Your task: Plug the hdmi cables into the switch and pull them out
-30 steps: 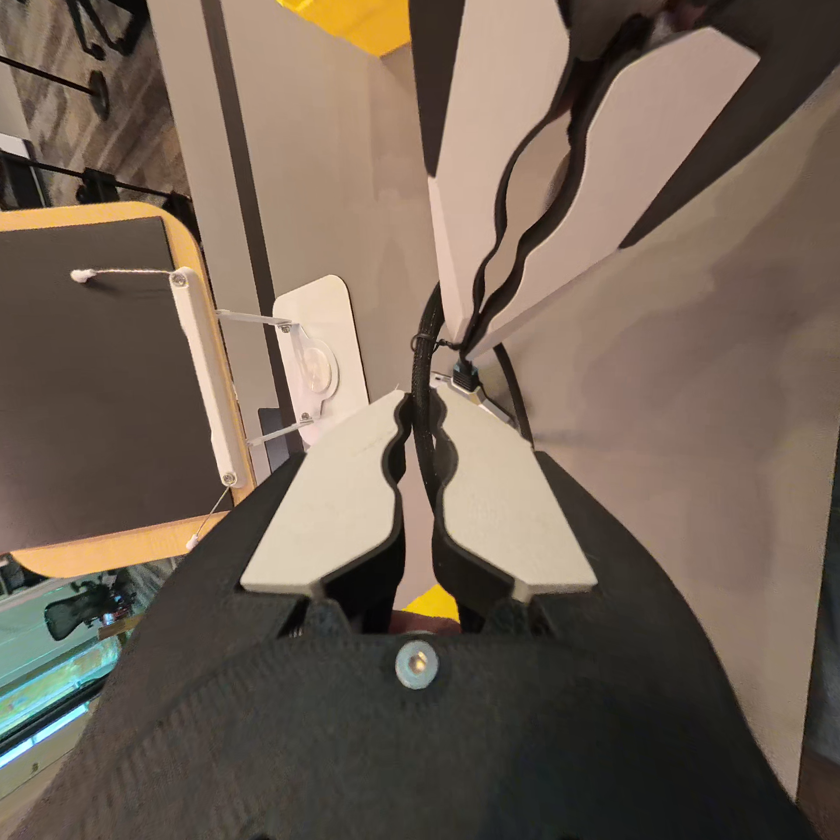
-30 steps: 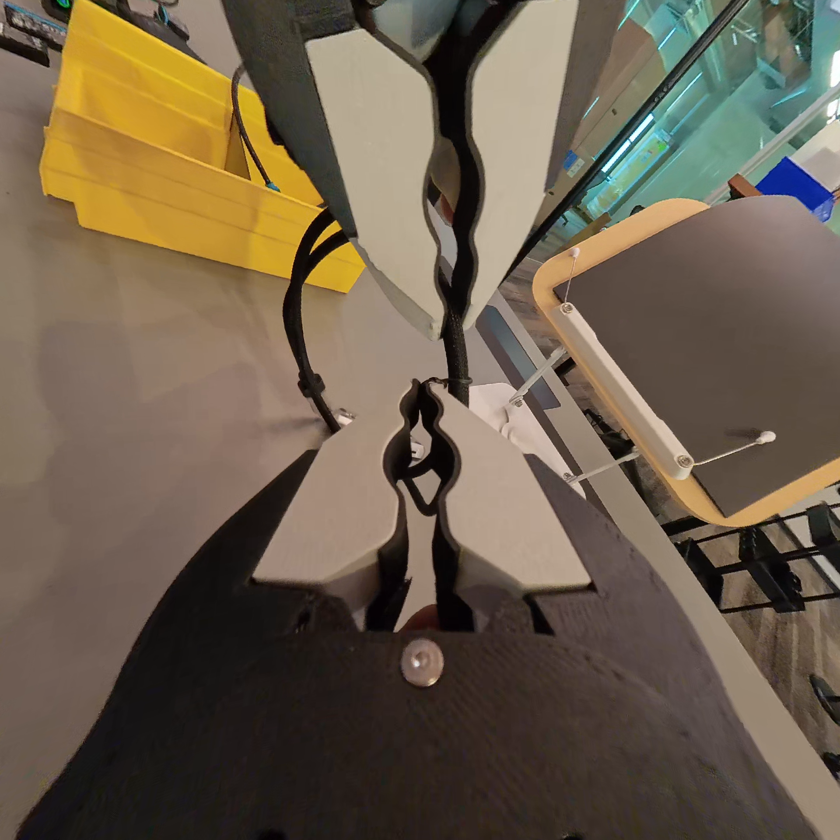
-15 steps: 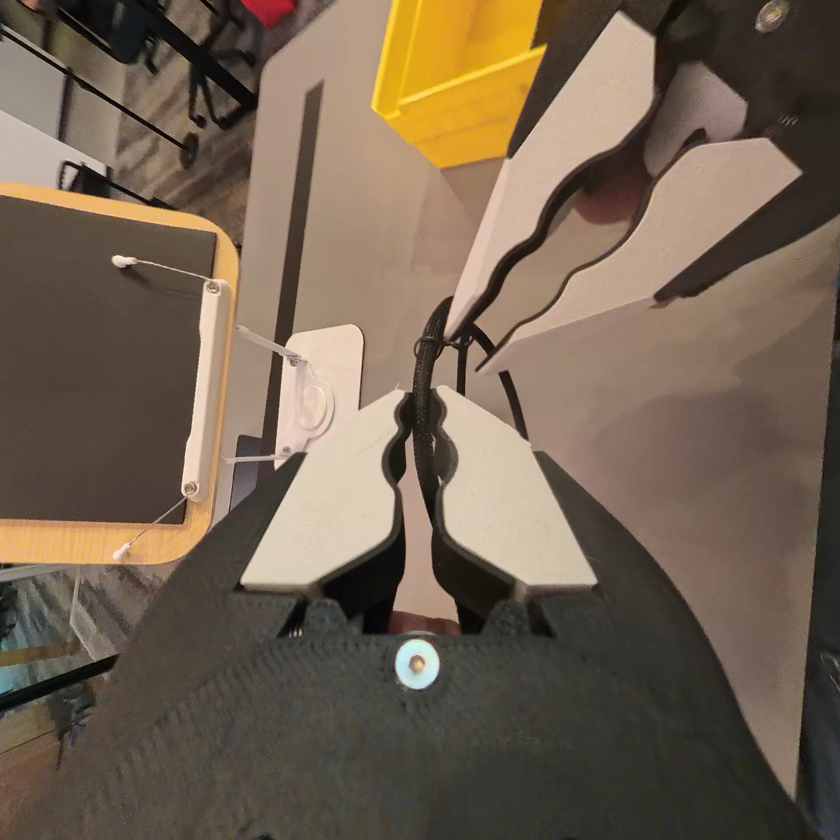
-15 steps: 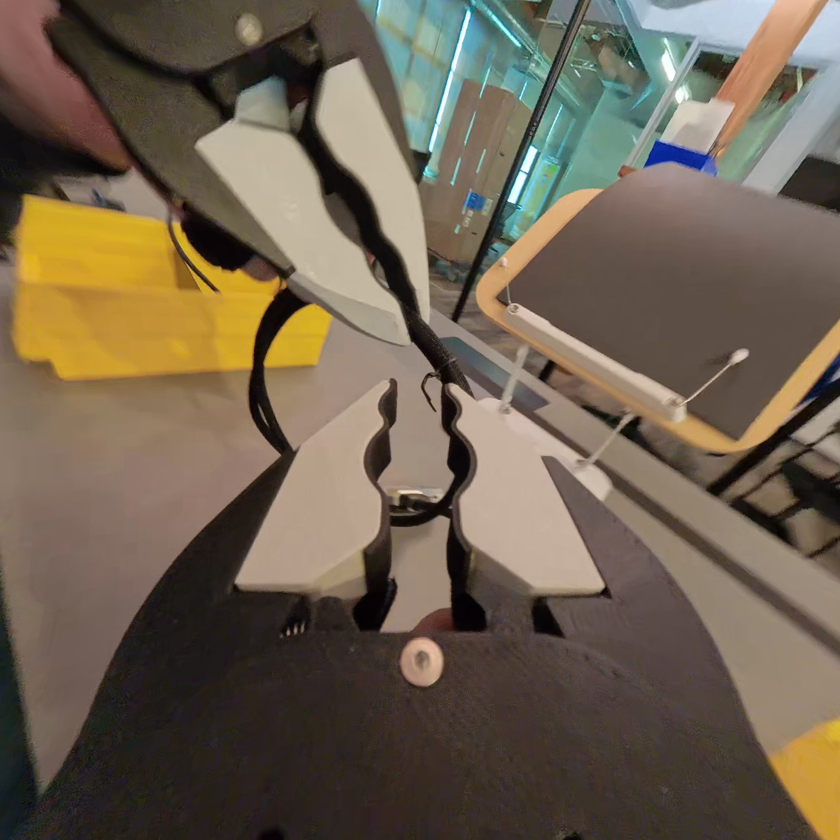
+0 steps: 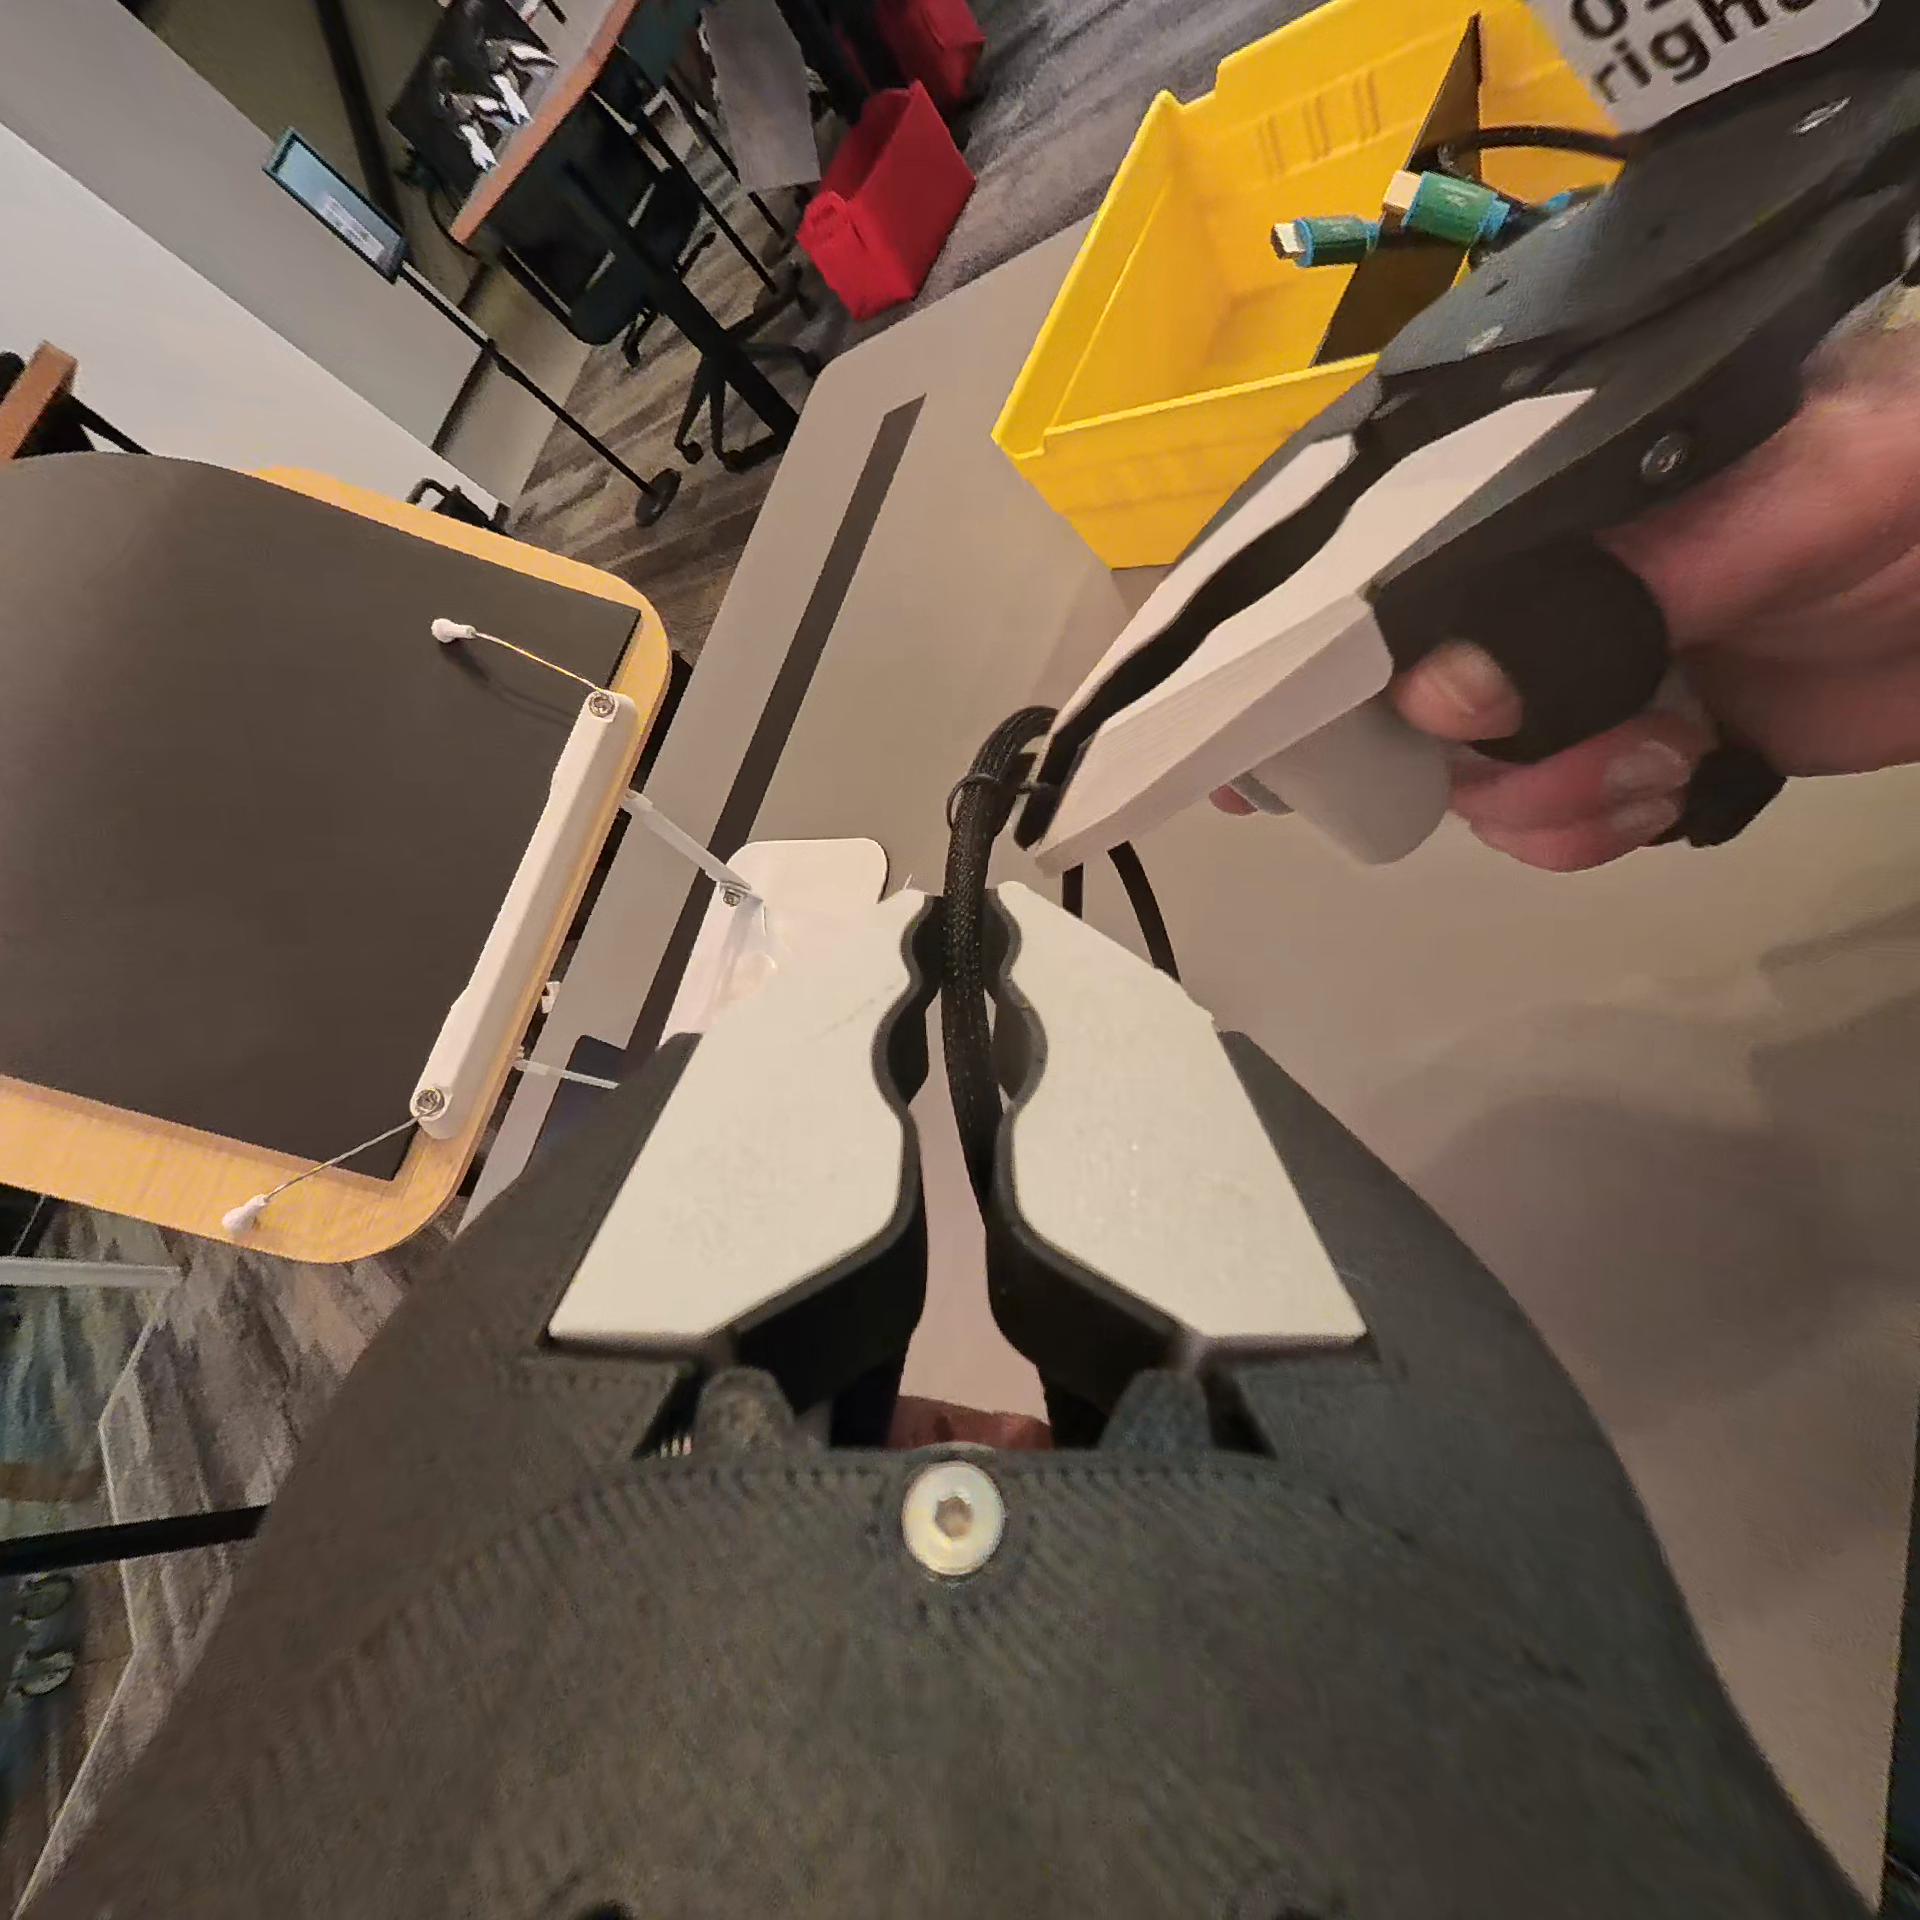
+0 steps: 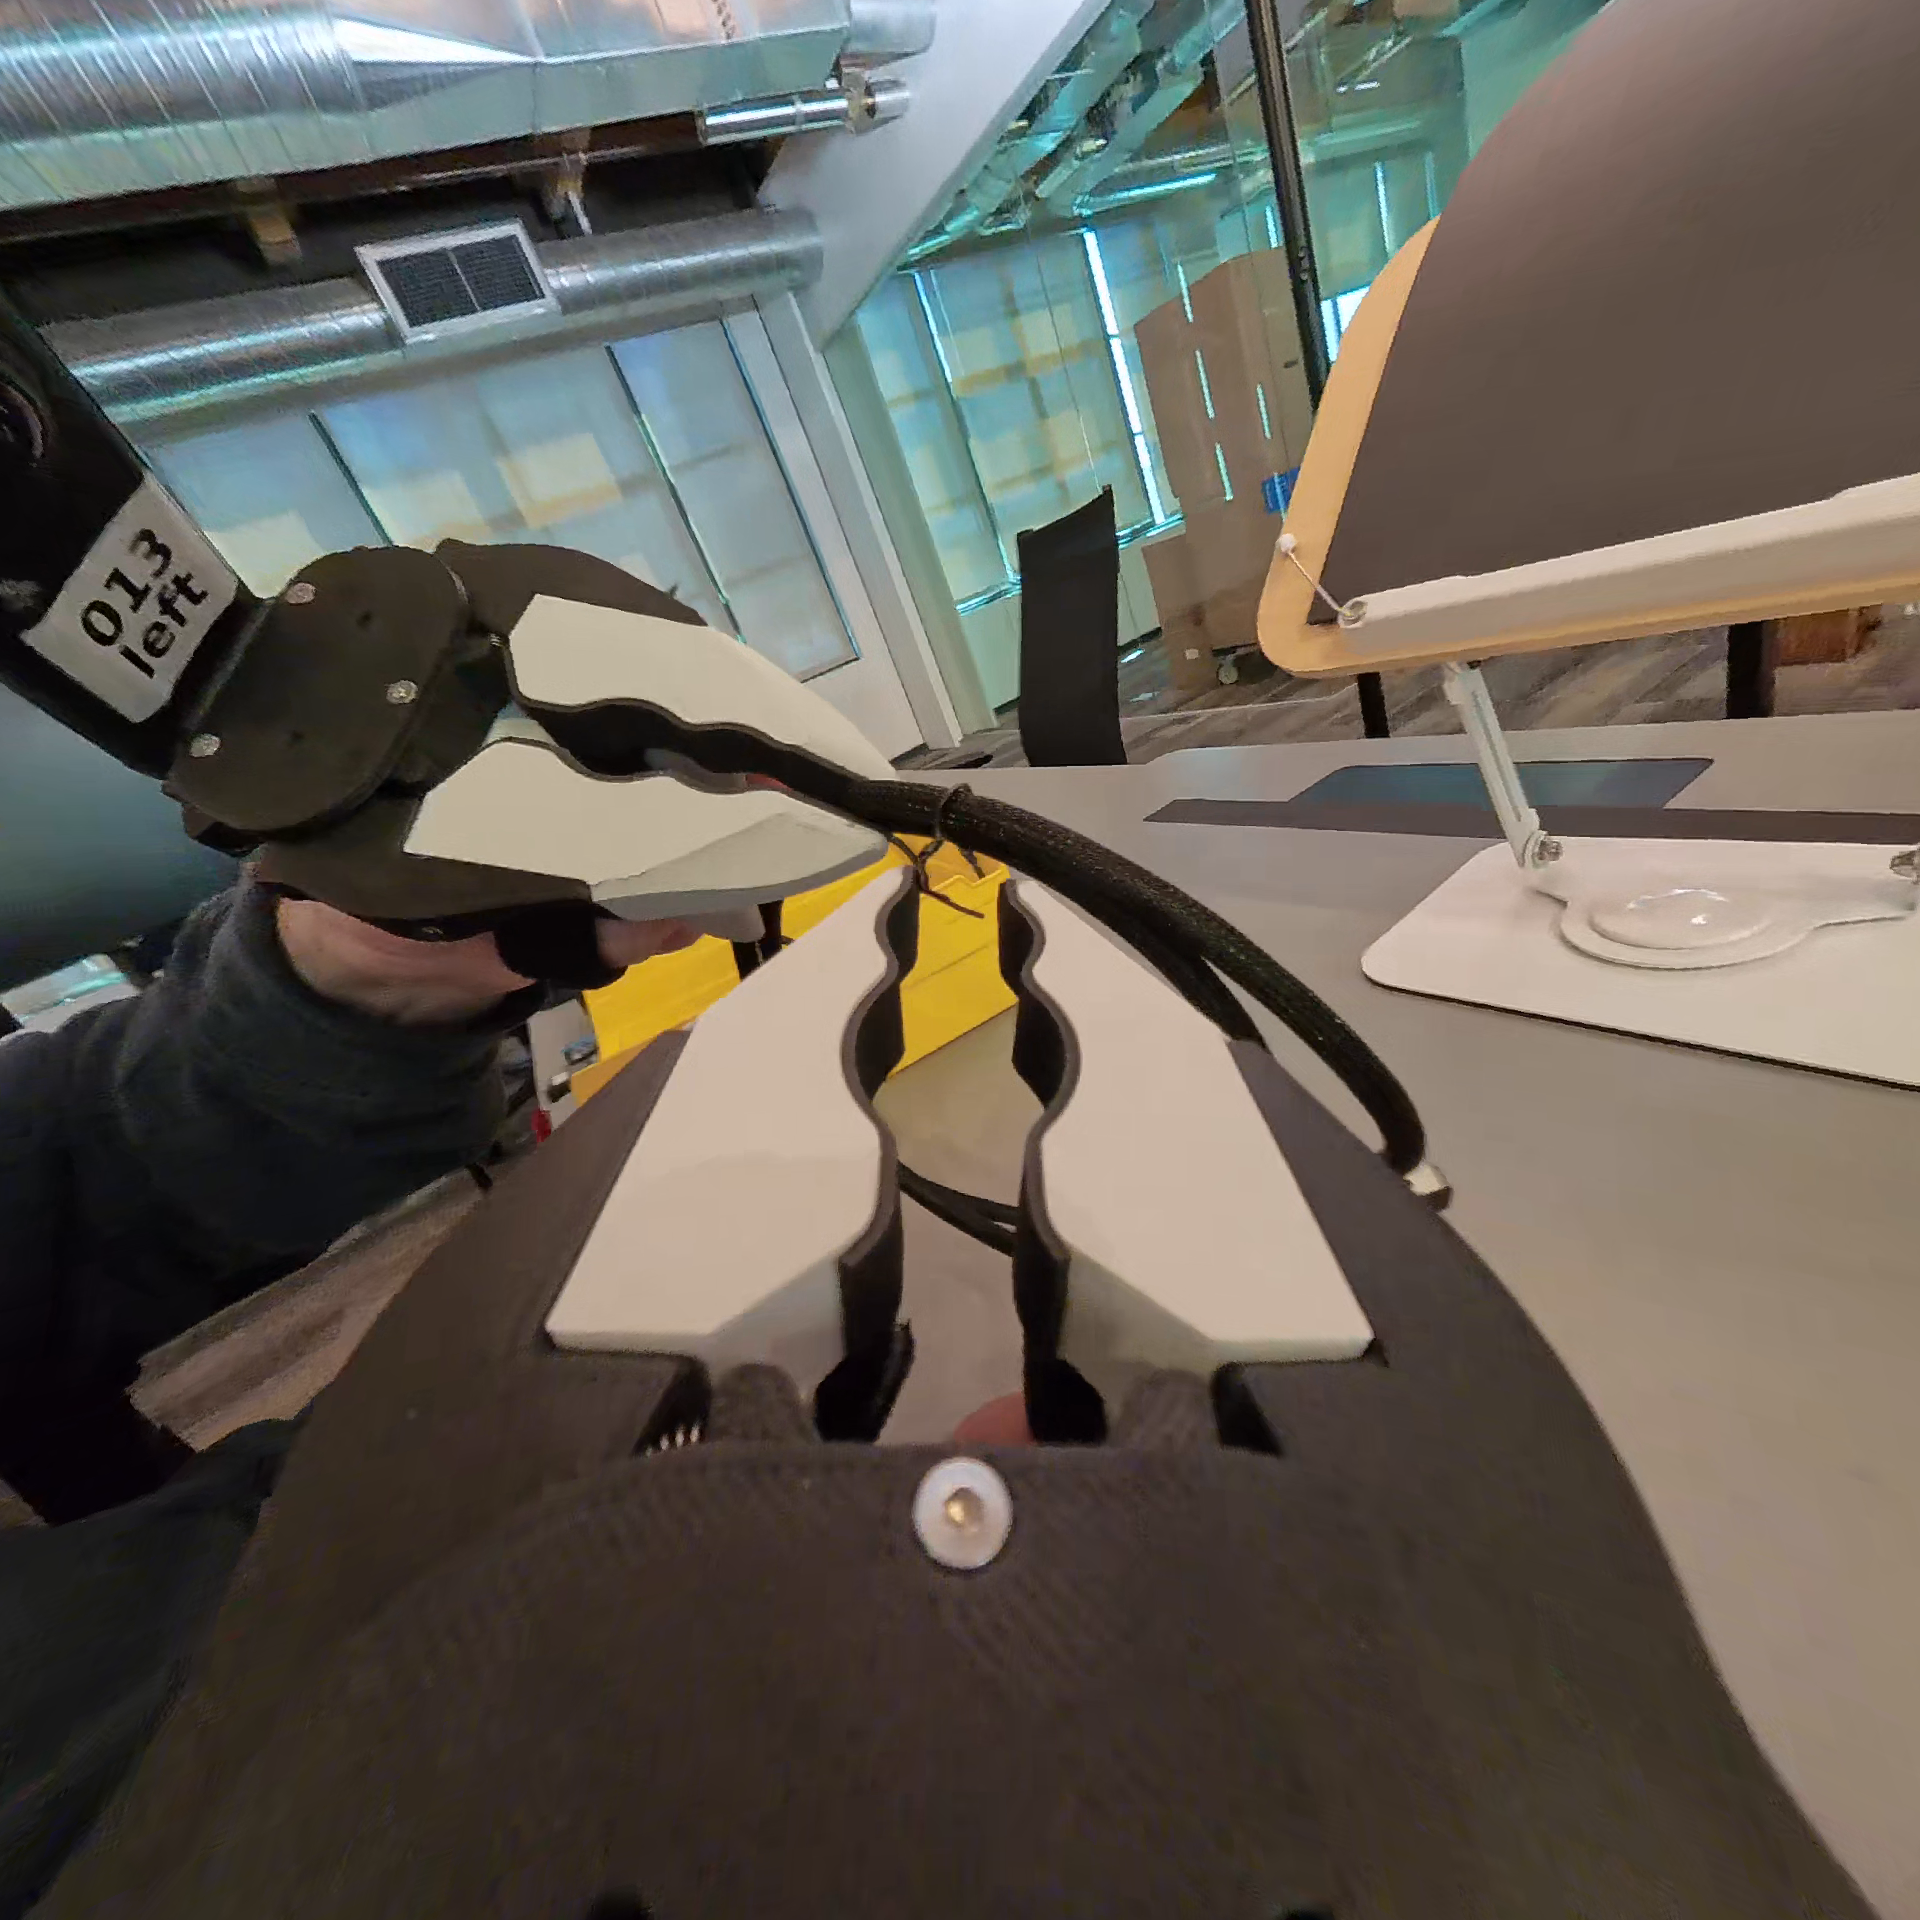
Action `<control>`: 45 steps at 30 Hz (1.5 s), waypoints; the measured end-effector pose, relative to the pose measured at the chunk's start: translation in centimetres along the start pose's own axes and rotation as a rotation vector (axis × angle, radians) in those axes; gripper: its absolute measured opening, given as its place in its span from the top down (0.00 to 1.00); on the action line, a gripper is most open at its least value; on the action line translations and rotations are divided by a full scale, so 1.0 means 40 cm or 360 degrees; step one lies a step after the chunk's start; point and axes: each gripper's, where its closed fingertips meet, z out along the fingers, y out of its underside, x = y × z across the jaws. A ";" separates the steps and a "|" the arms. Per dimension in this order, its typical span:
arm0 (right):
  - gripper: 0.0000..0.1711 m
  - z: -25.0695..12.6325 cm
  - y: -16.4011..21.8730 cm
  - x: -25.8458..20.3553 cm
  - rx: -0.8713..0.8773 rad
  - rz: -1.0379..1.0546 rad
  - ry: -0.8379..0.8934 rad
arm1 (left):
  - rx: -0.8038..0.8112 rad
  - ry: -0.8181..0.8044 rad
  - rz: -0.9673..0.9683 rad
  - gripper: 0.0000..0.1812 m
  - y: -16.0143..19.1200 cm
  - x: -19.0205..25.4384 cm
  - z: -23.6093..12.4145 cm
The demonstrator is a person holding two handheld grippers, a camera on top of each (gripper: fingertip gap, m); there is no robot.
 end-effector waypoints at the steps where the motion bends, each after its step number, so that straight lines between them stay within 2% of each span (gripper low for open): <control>1: 0.94 0.001 0.000 -0.005 0.0010 0.0021 -0.0024 | 0.0002 0.0006 -0.0002 0.97 0.000 0.002 0.001; 7: 1.00 -0.006 -0.026 0.001 0.0129 0.0102 -0.0044 | 0.0025 -0.0040 -0.0008 0.97 -0.002 -0.003 0.005; 11: 1.00 -0.008 -0.024 -0.005 0.0101 -0.0088 -0.0003 | 0.0007 -0.0027 -0.0020 0.97 0.004 -0.001 0.008; 17: 1.00 -0.002 -0.019 0.003 -0.0190 -0.0941 0.0284 | -0.0010 -0.0029 -0.0057 0.97 0.001 -0.011 0.006; 21: 1.00 0.003 0.002 0.010 -0.0511 -0.1898 0.0507 | -0.0011 0.0046 -0.0160 0.97 -0.002 -0.009 0.007; 24: 1.00 0.004 0.006 0.021 -0.0723 -0.2498 0.0562 | -0.0028 0.0094 -0.0221 0.97 0.002 -0.004 0.009; 26: 1.00 0.001 0.010 0.032 -0.0823 -0.2638 0.0526 | -0.0033 0.0113 -0.0265 0.97 0.006 -0.003 0.010; 27: 1.00 0.001 0.004 0.032 -0.0800 -0.2567 0.0514 | -0.0027 0.0100 -0.0268 0.97 0.007 -0.005 0.011; 30: 1.00 0.000 -0.023 0.015 -0.0551 -0.2029 0.0468 | 0.0008 0.0058 -0.0278 0.97 0.006 -0.012 0.008; 32: 0.91 -0.004 -0.023 0.006 -0.0457 -0.1663 0.0421 | 0.0032 0.0027 -0.0247 0.97 0.005 -0.012 0.006; 33: 0.91 -0.004 -0.021 -0.002 -0.0402 -0.1454 0.0376 | 0.0029 0.0003 -0.0223 0.97 0.007 -0.011 0.008; 39: 0.94 -0.003 -0.023 -0.008 -0.0150 -0.0471 0.0179 | 0.0078 -0.0066 -0.0213 0.97 0.001 -0.006 0.009; 45: 0.97 0.000 -0.034 0.001 0.0029 -0.0019 0.0081 | 0.0099 -0.0146 -0.0179 0.97 -0.002 -0.003 0.010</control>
